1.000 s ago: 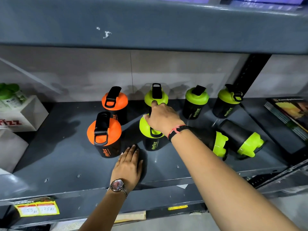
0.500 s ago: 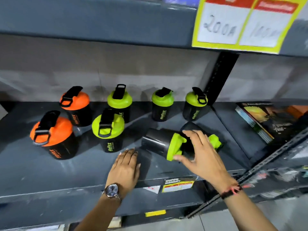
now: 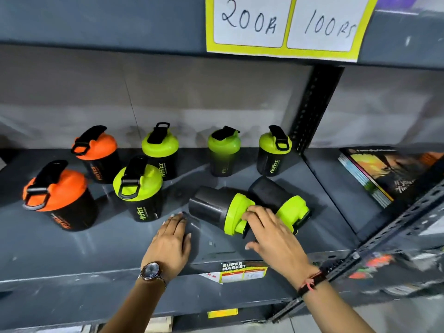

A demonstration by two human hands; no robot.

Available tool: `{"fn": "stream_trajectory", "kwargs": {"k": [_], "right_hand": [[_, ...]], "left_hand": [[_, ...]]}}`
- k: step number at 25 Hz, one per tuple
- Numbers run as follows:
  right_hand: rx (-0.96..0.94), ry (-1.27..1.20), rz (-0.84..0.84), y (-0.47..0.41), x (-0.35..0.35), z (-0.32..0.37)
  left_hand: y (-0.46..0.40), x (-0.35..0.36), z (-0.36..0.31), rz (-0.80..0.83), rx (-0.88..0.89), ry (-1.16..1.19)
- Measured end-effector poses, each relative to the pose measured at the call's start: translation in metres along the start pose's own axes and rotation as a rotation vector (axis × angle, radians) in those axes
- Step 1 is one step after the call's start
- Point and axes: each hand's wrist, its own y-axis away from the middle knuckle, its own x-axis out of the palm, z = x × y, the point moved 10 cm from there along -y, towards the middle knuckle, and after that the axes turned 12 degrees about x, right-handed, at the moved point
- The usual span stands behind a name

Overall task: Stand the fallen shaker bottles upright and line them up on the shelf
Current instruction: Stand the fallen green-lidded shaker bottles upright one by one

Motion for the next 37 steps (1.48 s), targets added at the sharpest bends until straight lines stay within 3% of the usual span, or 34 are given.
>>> {"fn": "stream_trajectory", "kwargs": {"k": [7, 12, 20, 27, 37], "right_hand": [[-0.091, 0.162, -0.146, 0.0, 0.001, 0.011], [-0.102, 0.12, -0.199, -0.014, -0.027, 0.021], [-0.127, 0.032, 0.071, -0.089, -0.052, 0.042], [-0.115, 0.032, 0.315, -0.122, -0.02, 0.053], [-0.025, -0.136, 0.257, -0.123, -0.039, 0.042]], "left_hand": [[0.001, -0.004, -0.003, -0.043, 0.013, 0.003], [0.001, -0.004, -0.003, -0.049, 0.015, -0.01], [0.001, -0.001, -0.002, -0.027, 0.008, -0.012], [0.001, 0.001, 0.001, -0.016, 0.002, -0.009], [0.001, 0.001, 0.002, -0.017, 0.004, -0.011]]}}
